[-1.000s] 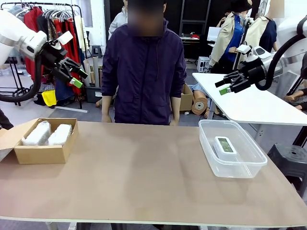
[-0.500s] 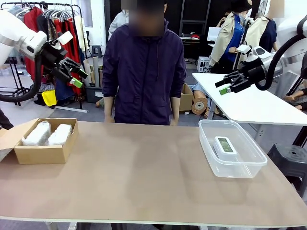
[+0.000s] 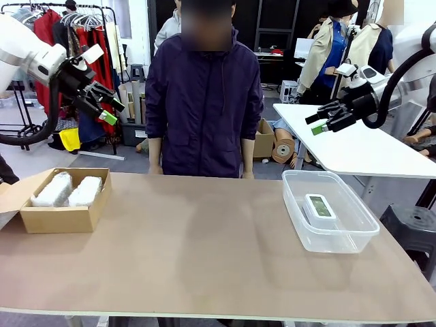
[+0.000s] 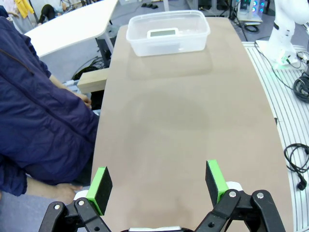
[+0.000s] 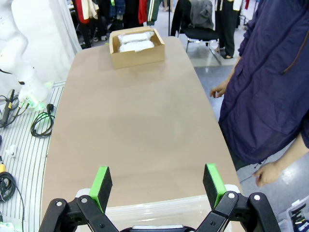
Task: Separate and place wrapped and unwrapped clocks.
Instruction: If the picked Digital clock is wrapped, place it in the Package Box ; if not, place it in the Organizing box.
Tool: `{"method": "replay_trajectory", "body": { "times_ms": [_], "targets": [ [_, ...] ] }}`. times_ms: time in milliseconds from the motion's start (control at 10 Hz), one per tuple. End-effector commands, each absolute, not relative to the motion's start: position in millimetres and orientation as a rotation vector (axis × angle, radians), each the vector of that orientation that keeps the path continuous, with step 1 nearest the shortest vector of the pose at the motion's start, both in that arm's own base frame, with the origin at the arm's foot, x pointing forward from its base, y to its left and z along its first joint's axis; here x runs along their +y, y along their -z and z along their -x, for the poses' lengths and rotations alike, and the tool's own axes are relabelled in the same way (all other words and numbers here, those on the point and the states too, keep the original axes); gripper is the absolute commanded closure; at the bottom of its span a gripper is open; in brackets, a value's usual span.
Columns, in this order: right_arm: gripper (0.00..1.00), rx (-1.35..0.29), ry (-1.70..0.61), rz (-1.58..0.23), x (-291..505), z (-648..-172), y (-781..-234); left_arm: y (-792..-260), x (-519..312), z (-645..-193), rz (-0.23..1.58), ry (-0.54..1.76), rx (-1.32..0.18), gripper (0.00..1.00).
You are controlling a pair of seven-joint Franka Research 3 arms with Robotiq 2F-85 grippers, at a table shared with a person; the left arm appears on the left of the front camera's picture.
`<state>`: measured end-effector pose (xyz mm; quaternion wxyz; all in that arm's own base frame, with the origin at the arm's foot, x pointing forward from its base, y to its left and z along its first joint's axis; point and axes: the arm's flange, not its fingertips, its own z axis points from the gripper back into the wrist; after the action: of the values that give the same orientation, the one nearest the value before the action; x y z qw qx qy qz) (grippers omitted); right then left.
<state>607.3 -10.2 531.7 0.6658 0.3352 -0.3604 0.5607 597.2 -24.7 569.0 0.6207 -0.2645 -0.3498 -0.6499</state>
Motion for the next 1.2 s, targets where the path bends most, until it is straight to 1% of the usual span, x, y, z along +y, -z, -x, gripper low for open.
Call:
{"method": "replay_trajectory", "body": {
  "times_ms": [0,1100],
  "targets": [
    [0.00,-0.816,-1.270,-0.760,-8.7,-606.9,-533.6,-571.7,-23.4,-599.3,0.616,1.499,-0.803,0.00],
    [0.00,-0.816,-1.270,-0.760,-8.7,-606.9,-533.6,-571.7,-23.4,-599.3,0.616,1.499,-0.803,0.00]
  ]
}}
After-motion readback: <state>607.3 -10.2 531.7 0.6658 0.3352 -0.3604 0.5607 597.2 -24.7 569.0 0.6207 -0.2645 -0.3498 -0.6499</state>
